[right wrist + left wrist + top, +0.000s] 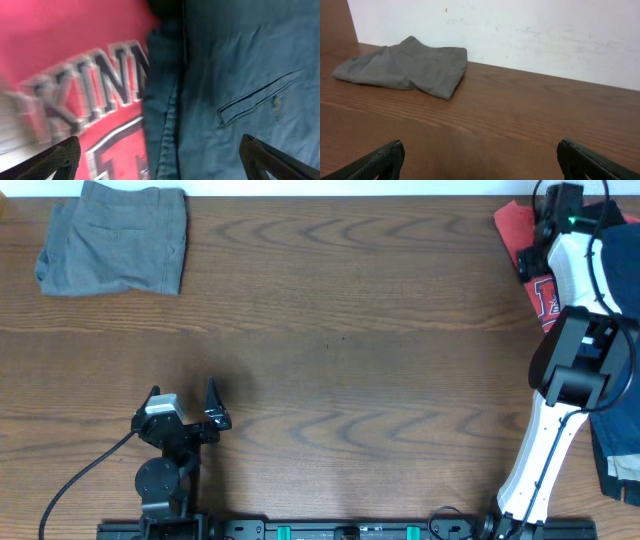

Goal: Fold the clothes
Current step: 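Reach the right gripper to the navy shorts on the right stack, then grasp the navy shorts with the right gripper and lift them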

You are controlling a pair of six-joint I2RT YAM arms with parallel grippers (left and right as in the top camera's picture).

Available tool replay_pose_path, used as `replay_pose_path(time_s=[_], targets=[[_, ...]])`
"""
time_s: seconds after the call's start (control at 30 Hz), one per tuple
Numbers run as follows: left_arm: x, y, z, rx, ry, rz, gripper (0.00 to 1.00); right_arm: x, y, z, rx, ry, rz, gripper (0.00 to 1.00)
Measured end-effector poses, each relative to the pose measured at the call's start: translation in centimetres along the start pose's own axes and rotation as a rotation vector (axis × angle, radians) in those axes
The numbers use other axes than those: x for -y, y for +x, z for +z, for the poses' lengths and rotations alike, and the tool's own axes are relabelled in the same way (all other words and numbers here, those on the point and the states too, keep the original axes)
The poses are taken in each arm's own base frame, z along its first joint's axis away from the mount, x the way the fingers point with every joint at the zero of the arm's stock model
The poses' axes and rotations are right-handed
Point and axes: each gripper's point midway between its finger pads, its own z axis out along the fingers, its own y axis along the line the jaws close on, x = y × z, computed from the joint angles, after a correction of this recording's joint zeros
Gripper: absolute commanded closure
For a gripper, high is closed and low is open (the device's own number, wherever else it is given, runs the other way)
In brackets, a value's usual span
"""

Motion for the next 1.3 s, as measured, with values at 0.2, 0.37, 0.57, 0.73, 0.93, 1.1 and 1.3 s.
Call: replay_pose_path(time_s=[0.2, 0.37, 0.57, 0.73, 0.93, 1.1, 1.3], targets=[[0.0, 0.0, 0.0, 0.000, 0.000, 0.000, 0.02, 2.1, 1.6, 2.3, -0.050, 0.034, 0.017, 0.09], [0.0, 0.0, 0.0, 0.000, 0.000, 0.000, 0.02, 3.4, 2.5, 3.2, -0.069, 0.033, 0.043, 0.15], [0.0, 0.0, 0.0, -0.001, 0.000, 0.000, 0.02, 3.3, 2.8, 3.3, -0.071, 0.007, 0.052, 0.21], [0.0, 0.0, 0.0, 0.000, 0.000, 0.000, 0.02, 3.2, 2.8, 3.3, -0.071, 0.002, 0.056, 0.29], [0.0, 0.0, 0.0, 0.000, 0.000, 0.000, 0.02, 3.0, 2.8, 3.3, -0.073, -0.010, 0.079, 0.36], [0.0, 0.0, 0.0, -0.001, 0.000, 0.000, 0.02, 2.5, 2.8, 3.1, -0.075, -0.047, 0.086, 0.43], [0.0, 0.0, 0.0, 0.000, 0.000, 0.000, 0.02, 2.4, 2.3, 2.2, -0.067, -0.099, 0.101, 0.60]])
